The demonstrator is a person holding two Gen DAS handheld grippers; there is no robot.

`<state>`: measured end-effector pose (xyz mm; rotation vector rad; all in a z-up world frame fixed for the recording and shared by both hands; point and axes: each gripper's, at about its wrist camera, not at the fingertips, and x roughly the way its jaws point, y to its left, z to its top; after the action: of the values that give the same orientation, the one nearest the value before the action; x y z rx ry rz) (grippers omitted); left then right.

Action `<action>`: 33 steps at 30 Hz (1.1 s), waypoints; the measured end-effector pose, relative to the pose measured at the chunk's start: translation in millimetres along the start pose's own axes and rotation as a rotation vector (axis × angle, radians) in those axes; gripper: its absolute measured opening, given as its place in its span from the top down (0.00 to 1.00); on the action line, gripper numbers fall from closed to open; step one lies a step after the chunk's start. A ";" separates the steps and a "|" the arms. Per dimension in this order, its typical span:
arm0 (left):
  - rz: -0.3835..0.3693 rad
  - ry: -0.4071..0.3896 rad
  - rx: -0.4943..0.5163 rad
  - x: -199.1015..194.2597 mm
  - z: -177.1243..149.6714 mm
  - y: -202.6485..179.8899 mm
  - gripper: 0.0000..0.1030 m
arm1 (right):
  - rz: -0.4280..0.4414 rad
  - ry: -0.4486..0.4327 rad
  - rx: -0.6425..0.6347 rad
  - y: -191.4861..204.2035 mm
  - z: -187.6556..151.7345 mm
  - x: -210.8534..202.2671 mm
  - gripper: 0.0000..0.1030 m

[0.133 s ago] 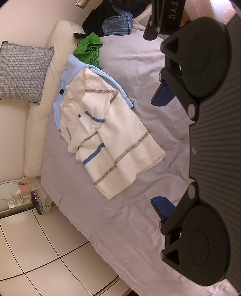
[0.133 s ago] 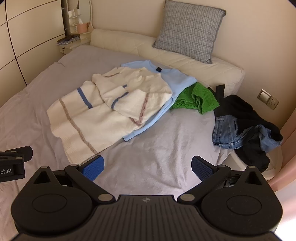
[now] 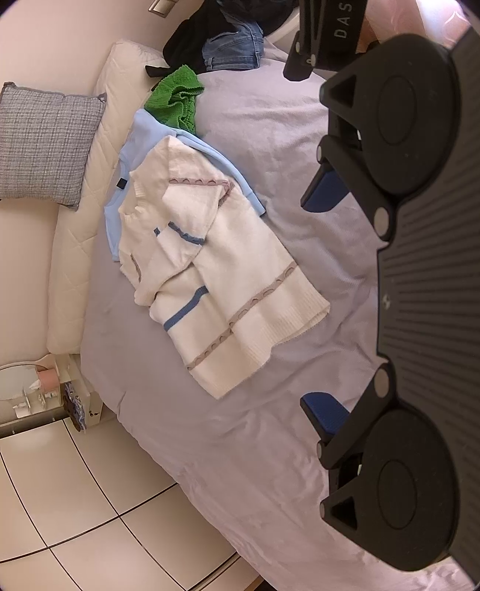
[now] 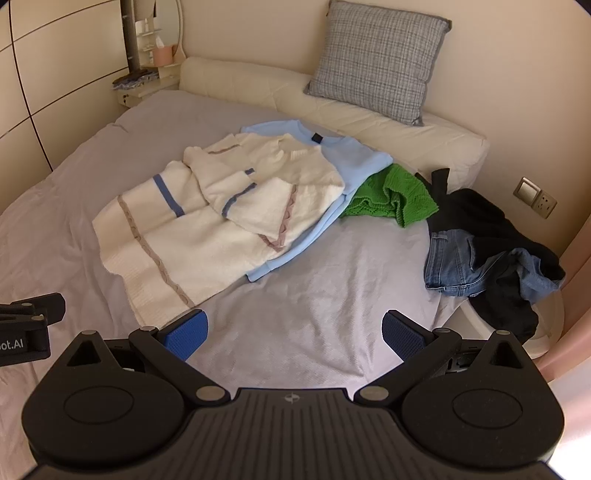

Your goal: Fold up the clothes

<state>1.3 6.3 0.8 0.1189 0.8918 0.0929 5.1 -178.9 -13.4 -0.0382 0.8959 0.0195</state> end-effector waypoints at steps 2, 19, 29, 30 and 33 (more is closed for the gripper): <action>0.002 0.001 -0.004 0.4 0.2 1.8 0.00 | 0.000 0.005 -0.001 1.3 1.2 0.3 0.00; -0.019 0.008 -0.024 17.5 -0.3 16.3 0.00 | -0.004 0.014 -0.025 14.5 7.0 12.8 0.00; -0.023 0.006 -0.036 19.7 1.1 21.6 0.00 | -0.001 0.015 -0.037 19.6 12.1 16.6 0.00; -0.023 0.006 -0.037 19.6 0.9 21.6 0.00 | 0.000 0.015 -0.039 19.8 12.3 16.7 0.00; -0.023 0.006 -0.041 20.0 3.2 23.0 0.00 | -0.001 0.013 -0.041 19.6 14.0 16.7 0.00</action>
<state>15.6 31.5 -9.2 0.0705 0.8961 0.0898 25.8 -158.7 -18.2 -0.0767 0.9089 0.0367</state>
